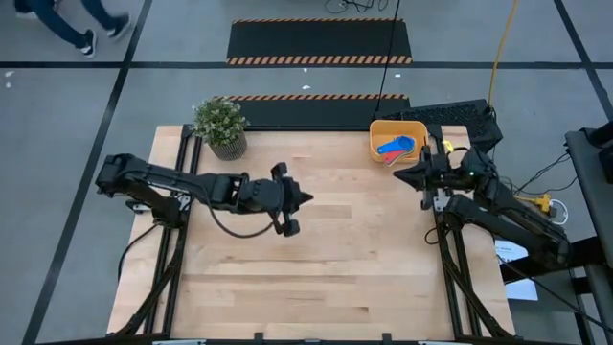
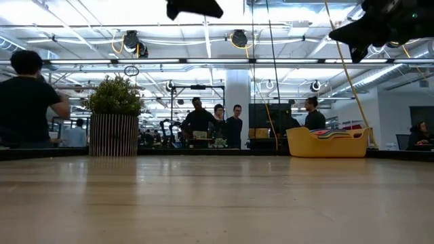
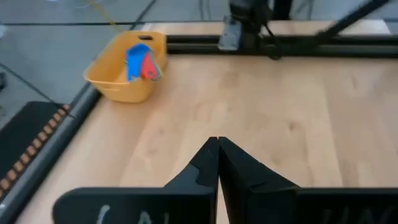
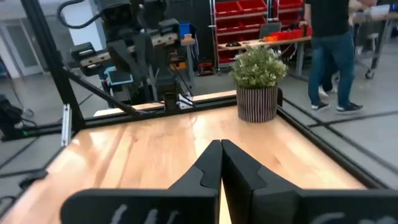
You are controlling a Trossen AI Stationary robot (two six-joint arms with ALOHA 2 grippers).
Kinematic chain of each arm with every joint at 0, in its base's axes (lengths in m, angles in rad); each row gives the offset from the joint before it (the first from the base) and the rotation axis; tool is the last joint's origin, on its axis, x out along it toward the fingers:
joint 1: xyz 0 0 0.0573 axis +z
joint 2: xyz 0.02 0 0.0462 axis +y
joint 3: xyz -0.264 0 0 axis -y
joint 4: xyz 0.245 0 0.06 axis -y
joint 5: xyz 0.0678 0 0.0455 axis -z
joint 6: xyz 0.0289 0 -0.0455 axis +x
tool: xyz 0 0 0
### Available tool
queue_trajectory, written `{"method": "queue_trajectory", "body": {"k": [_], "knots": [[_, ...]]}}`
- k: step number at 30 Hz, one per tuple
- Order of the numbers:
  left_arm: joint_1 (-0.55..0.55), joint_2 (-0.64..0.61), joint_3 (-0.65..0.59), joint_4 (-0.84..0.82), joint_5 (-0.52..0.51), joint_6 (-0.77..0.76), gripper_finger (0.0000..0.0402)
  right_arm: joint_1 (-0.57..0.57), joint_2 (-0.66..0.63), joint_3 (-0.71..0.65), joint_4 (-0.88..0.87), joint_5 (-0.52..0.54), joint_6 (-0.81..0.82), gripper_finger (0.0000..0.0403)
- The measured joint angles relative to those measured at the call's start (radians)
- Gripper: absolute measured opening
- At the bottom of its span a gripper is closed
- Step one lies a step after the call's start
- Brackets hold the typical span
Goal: Nest measuring cups in basket
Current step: Return to Home Position
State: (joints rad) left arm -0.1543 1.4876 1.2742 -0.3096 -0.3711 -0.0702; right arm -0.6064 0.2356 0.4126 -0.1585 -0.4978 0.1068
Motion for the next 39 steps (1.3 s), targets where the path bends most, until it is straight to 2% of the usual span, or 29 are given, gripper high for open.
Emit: {"method": "queue_trajectory", "body": {"k": [4, 13, 16, 21, 24, 33, 39], "knots": [[0.016, -0.02, -0.094, 0.137, 0.052, 0.003, 0.0013, 0.005, -0.001, -0.038, 0.021, 0.003, -0.078, 0.0], [0.052, -0.119, -0.344, 0.372, 0.059, -0.015, 0.001, 0.05, -0.001, -0.144, 0.037, 0.132, -0.148, 0.0], [0.062, -0.155, -0.387, 0.43, 0.057, -0.026, 0.0005, 0.074, -0.003, -0.2, 0.085, 0.174, -0.146, 0.0], [0.086, -0.218, -0.41, 0.399, 0.057, -0.008, 0.001, 0.13, -0.002, -0.268, 0.191, 0.286, -0.134, 0.0], [0.107, -0.249, -0.41, 0.377, 0.06, 0.017, 0.0005, 0.172, -0.003, -0.291, 0.209, 0.315, -0.12, 0.0], [0.218, -0.307, -0.41, 0.342, 0.21, 0.057, 0.0003, 0.338, -0.002, -0.363, 0.293, 0.437, -0.087, 0.0], [0.263, -0.306, -0.41, 0.321, 0.251, 0.077, 0.0003, 0.459, -0.001, -0.377, 0.311, 0.545, -0.066, 0.0]]}}
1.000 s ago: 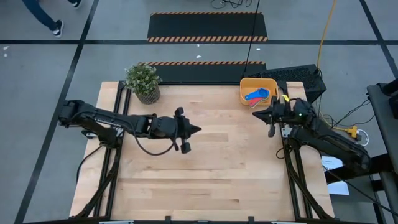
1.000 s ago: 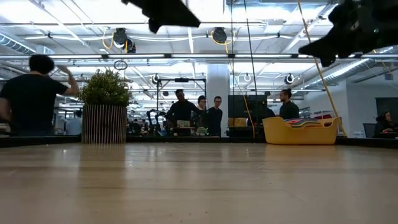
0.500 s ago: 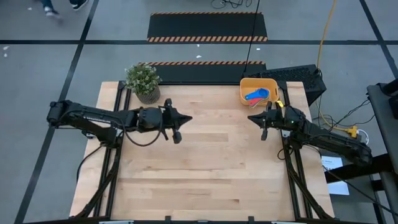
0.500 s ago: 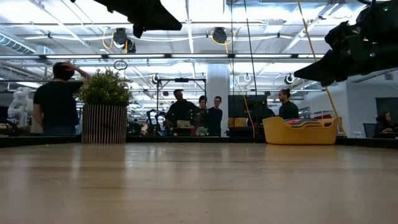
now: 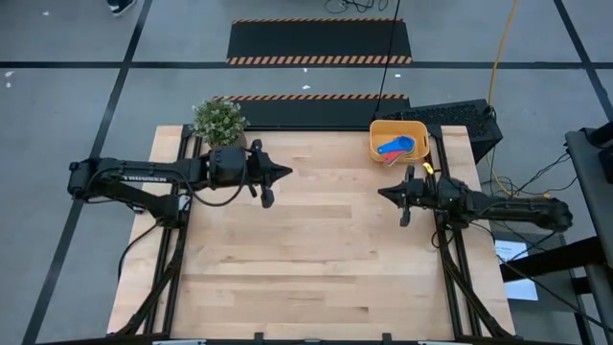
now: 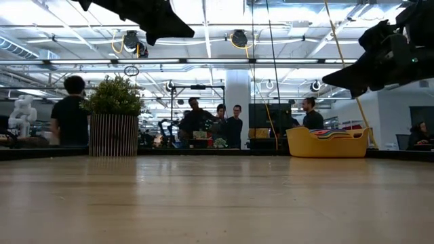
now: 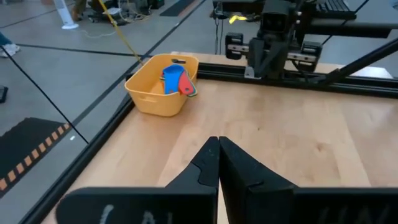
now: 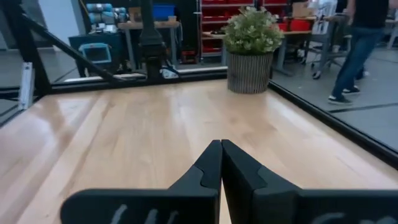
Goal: Nest measuring cups in basket
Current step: Return to Home Position
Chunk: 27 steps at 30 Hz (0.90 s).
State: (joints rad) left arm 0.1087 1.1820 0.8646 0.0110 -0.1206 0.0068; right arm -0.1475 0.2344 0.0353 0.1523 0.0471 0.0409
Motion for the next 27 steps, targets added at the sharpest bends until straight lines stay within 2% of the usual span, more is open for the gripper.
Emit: {"method": "queue_trajectory", "body": {"k": [9, 16, 19, 23, 27], "knots": [[0.001, 0.0, 0.0, -0.045, 0.008, -0.013, 0.0004, 0.191, -0.001, 0.002, -0.001, 0.155, 0.006, 0.0], [-0.022, 0.0, -0.007, -0.097, 0.008, -0.014, 0.0004, 0.273, -0.017, 0.001, 0.002, 0.166, -0.036, 0.0], [-0.025, -0.023, -0.067, -0.064, 0.007, -0.025, 0.0006, 0.288, -0.038, 0.001, 0.001, 0.163, -0.047, 0.0], [-0.025, -0.086, -0.191, 0.064, 0.007, -0.064, 0.0003, 0.299, -0.066, 0.0, 0.001, 0.143, -0.057, 0.0], [-0.026, -0.182, -0.285, 0.121, -0.044, -0.102, 0.0004, 0.3, -0.079, 0.0, -0.019, 0.131, -0.032, 0.0]]}}
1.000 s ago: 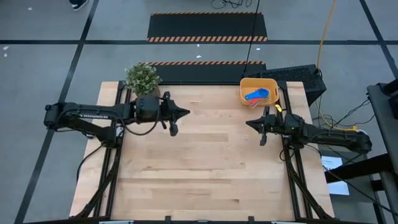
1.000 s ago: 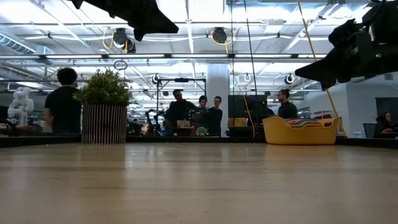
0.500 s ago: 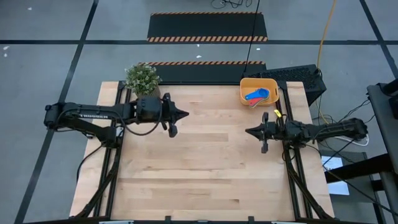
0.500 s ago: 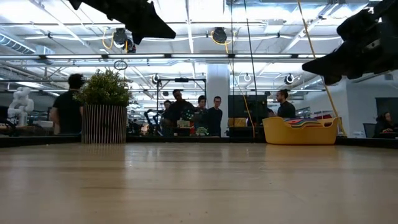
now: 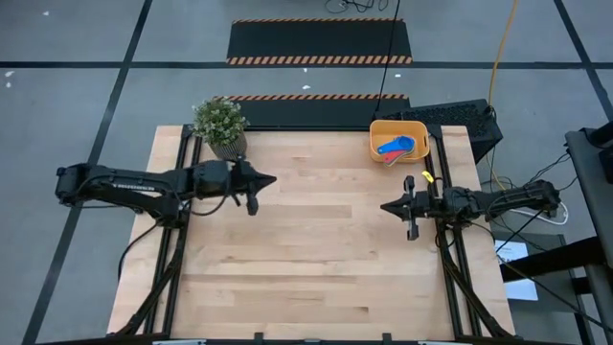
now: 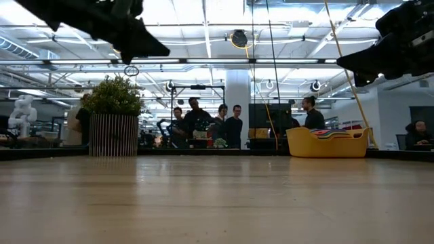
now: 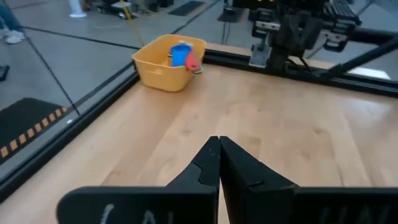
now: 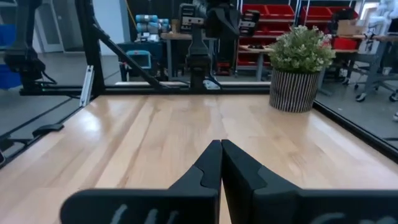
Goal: Nest measuring cups in basket
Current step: Return to Home Position
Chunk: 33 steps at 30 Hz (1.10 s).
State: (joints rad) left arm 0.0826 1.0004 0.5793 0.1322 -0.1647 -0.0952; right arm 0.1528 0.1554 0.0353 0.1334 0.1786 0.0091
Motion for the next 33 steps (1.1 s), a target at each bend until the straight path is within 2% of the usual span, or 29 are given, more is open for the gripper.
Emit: {"method": "queue_trajectory", "body": {"k": [7, 12, 21, 29, 33], "knots": [[0.0, -0.155, -0.107, -0.004, -0.035, 0.007, 0.0002, 0.0, -0.005, -0.001, -0.05, 0.001, -0.001, 0.0], [0.0, -0.217, -0.181, -0.005, -0.039, -0.005, 0.0002, 0.0, -0.005, -0.001, -0.081, 0.0, -0.144, 0.0], [-0.015, -0.238, -0.239, -0.005, -0.048, -0.022, 0.0002, 0.0, -0.005, -0.001, -0.072, 0.001, -0.2, 0.0], [-0.017, -0.238, -0.24, -0.113, -0.065, -0.028, 0.0001, 0.0, -0.026, -0.001, -0.067, -0.001, -0.261, 0.0], [-0.017, -0.242, -0.24, -0.123, -0.065, -0.037, 0.0002, -0.001, -0.068, -0.001, -0.068, -0.053, -0.287, 0.0]]}}
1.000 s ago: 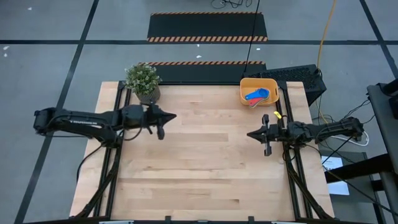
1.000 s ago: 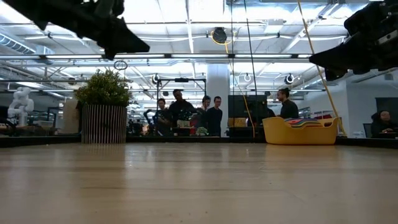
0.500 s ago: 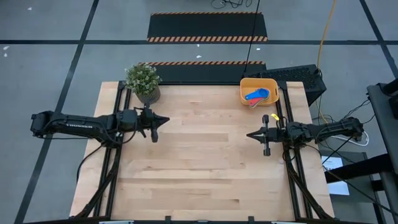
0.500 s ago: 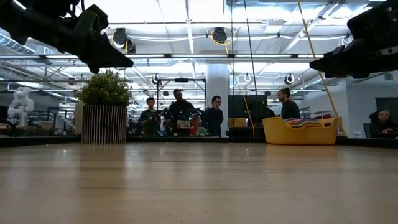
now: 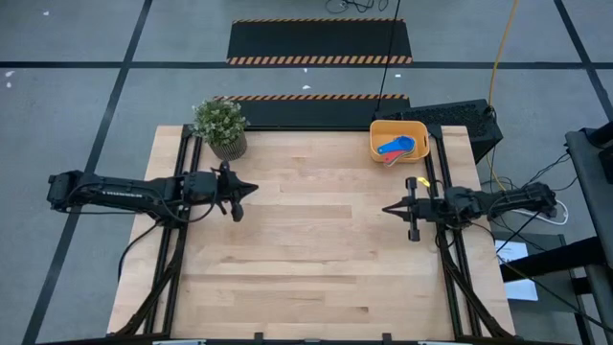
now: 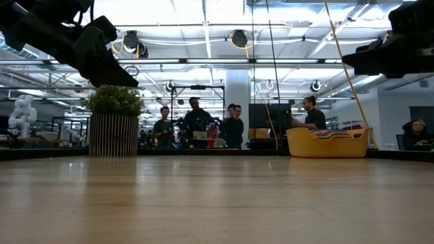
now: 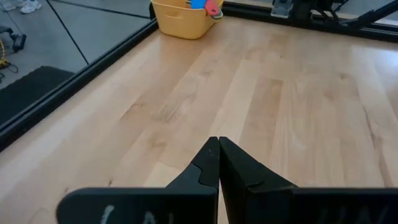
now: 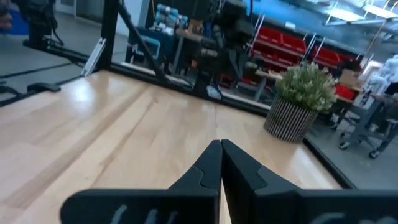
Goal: Nest measuring cups in basket
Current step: Return to Home Position
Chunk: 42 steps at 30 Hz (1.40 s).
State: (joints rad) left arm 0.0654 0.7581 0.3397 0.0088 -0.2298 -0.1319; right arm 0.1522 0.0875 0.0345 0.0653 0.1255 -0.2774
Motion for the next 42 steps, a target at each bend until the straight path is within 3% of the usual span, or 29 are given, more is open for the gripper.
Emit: {"method": "queue_trajectory", "body": {"k": [7, 27, 34, 42], "knots": [[0.0, -0.047, 0.0, -0.036, -0.004, -0.007, 0.0001, 0.0, -0.087, 0.0, -0.036, 0.044, -0.027, 0.0], [-0.001, -0.125, 0.0, -0.141, -0.026, -0.021, 0.0002, 0.0, -0.086, 0.002, -0.032, 0.084, -0.069, 0.0], [-0.002, -0.125, 0.0, -0.15, -0.026, -0.012, 0.0002, 0.0, -0.086, 0.002, -0.04, -0.078, -0.081, 0.0], [-0.026, -0.125, 0.0, -0.141, -0.03, -0.025, 0.0004, -0.015, -0.086, 0.002, -0.041, -0.075, -0.067, 0.0]]}}
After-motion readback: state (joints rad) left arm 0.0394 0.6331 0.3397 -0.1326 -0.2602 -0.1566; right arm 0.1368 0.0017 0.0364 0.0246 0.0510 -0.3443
